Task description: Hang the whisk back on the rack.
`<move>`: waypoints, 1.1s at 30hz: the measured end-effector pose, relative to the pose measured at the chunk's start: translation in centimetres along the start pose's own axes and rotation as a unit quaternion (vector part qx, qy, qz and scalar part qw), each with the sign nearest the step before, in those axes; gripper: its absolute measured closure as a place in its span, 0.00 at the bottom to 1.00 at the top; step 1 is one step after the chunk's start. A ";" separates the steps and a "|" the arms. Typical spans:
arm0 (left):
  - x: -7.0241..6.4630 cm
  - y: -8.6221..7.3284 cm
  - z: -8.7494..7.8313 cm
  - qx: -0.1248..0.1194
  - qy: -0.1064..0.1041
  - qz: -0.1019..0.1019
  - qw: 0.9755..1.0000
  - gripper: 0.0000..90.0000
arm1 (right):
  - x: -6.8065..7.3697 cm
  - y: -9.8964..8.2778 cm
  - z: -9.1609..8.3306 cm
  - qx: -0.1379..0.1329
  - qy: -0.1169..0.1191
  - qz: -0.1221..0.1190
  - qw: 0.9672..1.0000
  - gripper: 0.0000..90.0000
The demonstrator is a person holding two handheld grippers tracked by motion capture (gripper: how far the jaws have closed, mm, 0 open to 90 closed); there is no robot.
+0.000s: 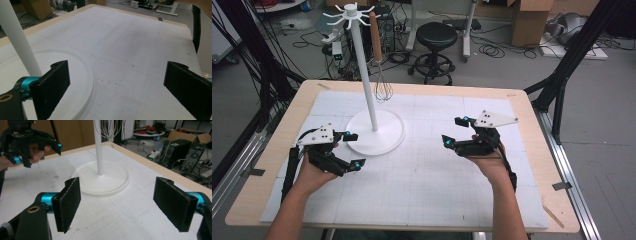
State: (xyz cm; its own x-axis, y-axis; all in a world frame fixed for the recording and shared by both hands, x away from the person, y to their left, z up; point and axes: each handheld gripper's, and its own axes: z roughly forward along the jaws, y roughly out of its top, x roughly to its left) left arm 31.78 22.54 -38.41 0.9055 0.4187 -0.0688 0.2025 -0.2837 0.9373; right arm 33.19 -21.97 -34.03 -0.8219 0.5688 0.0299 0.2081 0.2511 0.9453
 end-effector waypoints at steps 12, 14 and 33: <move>-0.1 -0.1 0.2 0.005 0.002 0.001 1.000 0.08 | 0.3 -1.9 0.8 0.014 -0.005 0.003 1.000 0.21; -0.1 -0.1 0.2 0.004 0.002 0.002 1.000 0.08 | 0.4 -2.2 1.0 0.017 -0.004 0.004 1.000 0.21; 0.1 -0.3 0.6 0.009 0.004 -0.004 1.000 0.08 | 0.0 -3.9 1.4 0.047 -0.030 0.024 0.998 0.17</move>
State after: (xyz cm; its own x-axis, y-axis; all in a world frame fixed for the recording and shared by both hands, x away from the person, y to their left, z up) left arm 32.01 22.10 -38.91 0.9012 0.4272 -0.0729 0.2157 -0.2960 0.9305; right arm 33.14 -21.85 -38.22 -0.7778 0.6264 0.0518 0.2970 0.2937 0.9086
